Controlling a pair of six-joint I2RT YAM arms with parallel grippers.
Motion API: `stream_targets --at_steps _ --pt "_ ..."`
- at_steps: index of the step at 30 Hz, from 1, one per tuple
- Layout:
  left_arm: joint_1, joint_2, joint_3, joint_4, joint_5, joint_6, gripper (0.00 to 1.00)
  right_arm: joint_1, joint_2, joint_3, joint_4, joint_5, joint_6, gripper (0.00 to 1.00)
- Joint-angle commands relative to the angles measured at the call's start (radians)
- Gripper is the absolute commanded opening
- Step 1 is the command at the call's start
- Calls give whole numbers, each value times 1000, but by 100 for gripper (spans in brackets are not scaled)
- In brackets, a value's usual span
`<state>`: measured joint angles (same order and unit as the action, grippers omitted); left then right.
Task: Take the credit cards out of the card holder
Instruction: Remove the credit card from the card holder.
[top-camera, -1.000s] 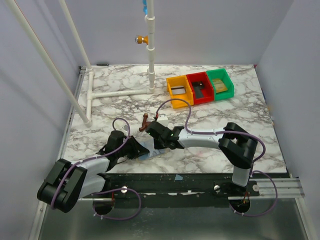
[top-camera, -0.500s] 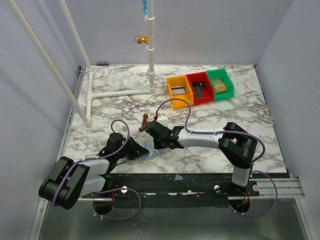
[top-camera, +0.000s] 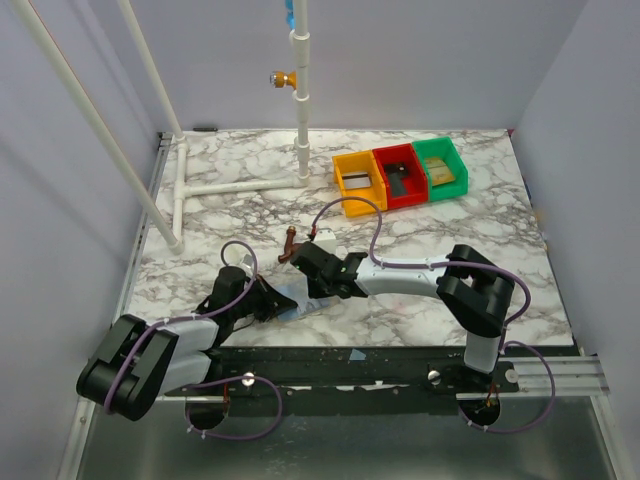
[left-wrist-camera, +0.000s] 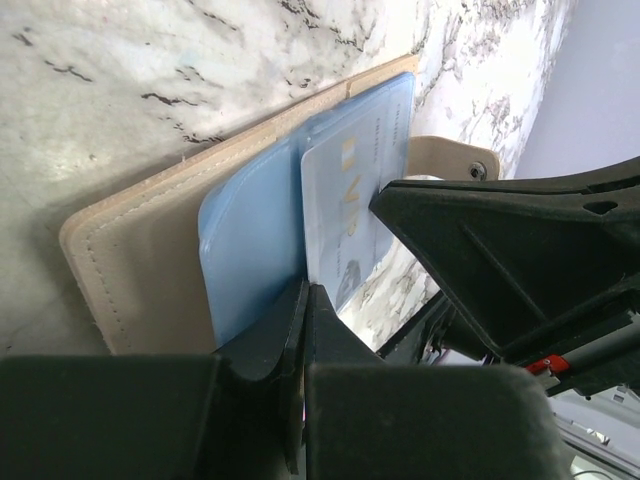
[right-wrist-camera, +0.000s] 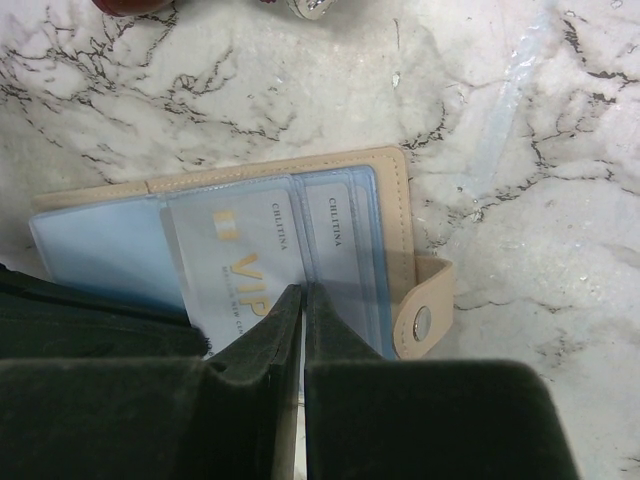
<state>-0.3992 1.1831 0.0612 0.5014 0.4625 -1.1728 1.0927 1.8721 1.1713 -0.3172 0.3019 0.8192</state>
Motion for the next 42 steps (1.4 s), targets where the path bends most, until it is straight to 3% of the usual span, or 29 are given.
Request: stream_targets --at_steps 1,18,39,42 --pt "-4 -33 17 1 43 -11 0 9 65 -44 -106 47 1 6" --pt "22 -38 67 -206 13 71 0 9 65 -41 -152 142 0 6" --pt "36 -45 74 -236 8 91 0 3 53 -45 -169 164 -1 8" --pt "37 -44 77 -238 10 93 0 3 50 -43 -168 160 -2 12"
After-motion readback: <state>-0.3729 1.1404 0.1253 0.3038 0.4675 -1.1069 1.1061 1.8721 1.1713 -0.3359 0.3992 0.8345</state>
